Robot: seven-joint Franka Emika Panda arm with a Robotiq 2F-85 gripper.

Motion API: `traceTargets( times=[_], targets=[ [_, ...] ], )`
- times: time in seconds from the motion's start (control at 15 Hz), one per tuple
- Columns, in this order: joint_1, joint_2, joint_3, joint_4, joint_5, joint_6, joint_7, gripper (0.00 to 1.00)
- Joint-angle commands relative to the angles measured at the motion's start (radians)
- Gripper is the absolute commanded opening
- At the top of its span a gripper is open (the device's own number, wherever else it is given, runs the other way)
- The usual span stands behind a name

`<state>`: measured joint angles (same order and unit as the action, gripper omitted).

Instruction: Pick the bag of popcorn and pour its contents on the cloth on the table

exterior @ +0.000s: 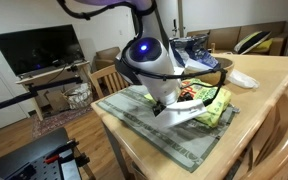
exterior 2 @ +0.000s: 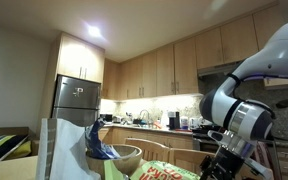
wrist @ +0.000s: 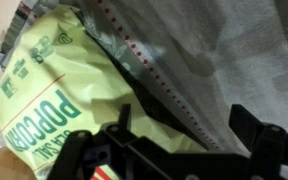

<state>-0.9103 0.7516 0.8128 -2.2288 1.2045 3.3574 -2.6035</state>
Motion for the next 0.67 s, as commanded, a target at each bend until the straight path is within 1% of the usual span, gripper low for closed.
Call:
traceTargets(
  times=[0.0,0.13,0.27,0.33,0.4,0.53,0.6],
  targets=[
    [0.002,-0.003,0.012,-0.042,-0.001,0.076,0.000,1.00],
    [-0.019,-0.011,0.028,-0.064,-0.003,0.110,0.001,1.00],
    [-0.072,-0.023,0.074,-0.088,-0.024,0.140,0.012,1.00],
    [-0.054,-0.073,0.044,-0.096,-0.027,0.098,0.034,1.00],
    [-0.080,-0.072,0.066,-0.097,-0.041,0.101,0.036,1.00],
    [-0.098,-0.093,0.075,-0.092,-0.070,0.100,0.058,1.00],
    [-0.119,-0.089,0.092,-0.091,-0.089,0.100,0.063,1.00]
  ],
)
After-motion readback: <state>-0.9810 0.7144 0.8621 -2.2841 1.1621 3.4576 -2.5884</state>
